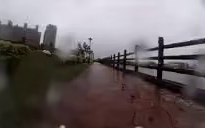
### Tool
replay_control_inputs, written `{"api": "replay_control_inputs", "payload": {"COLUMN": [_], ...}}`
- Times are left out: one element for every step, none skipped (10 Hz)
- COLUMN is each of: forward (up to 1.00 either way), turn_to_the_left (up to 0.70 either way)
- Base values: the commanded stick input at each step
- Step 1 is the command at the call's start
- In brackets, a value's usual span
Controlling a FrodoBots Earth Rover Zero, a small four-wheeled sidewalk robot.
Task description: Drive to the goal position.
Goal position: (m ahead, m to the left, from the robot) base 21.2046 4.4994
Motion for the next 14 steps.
{"api": "replay_control_inputs", "payload": {"forward": [1.0,1.0,1.0,1.0,1.0,1.0,1.0,1.0,1.0,1.0,1.0,1.0,1.0,1.0], "turn_to_the_left": [0.0,0.0,-0.27,-0.08,0.0,0.0,0.0,0.0,0.0,0.0,-0.17,-0.34,-0.38,0.0]}}
